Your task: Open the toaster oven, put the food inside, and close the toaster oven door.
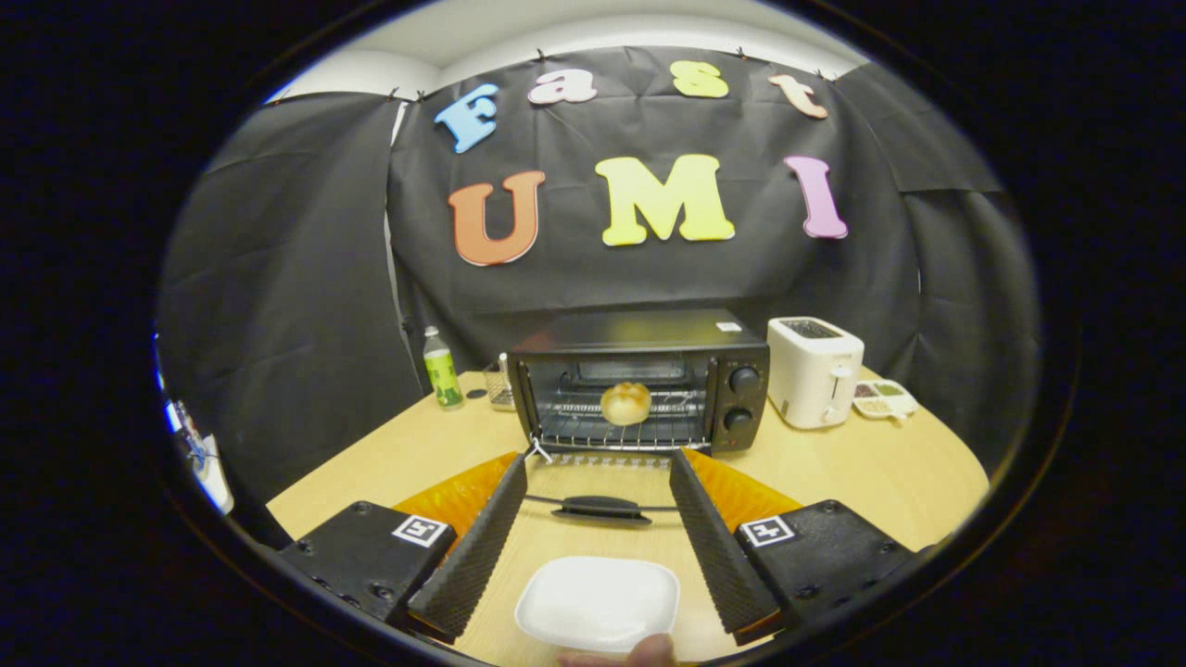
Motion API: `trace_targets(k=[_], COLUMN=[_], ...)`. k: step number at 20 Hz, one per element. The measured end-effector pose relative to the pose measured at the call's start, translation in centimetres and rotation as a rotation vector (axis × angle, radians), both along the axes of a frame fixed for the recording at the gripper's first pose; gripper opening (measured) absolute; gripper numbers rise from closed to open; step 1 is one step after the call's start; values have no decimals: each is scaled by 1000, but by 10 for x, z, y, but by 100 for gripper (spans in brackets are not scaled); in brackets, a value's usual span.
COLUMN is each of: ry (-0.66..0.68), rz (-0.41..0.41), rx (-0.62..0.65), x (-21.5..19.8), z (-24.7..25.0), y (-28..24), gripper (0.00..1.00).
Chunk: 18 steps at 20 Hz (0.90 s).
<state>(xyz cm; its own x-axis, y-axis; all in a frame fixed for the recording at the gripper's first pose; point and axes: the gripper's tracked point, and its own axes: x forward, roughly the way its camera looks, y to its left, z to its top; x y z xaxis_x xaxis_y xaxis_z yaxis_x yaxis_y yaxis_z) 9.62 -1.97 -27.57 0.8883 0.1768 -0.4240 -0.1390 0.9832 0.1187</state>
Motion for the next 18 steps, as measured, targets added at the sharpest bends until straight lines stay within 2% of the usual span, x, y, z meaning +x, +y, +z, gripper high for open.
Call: trace_targets(k=[5,9,18], ry=[130,249,353], rz=[-13,-18,-13], rx=[-55,-41,-70], x=[-2,4,26], z=[-65,-109,-142], y=[-1,1,12], gripper=[100,100,99])
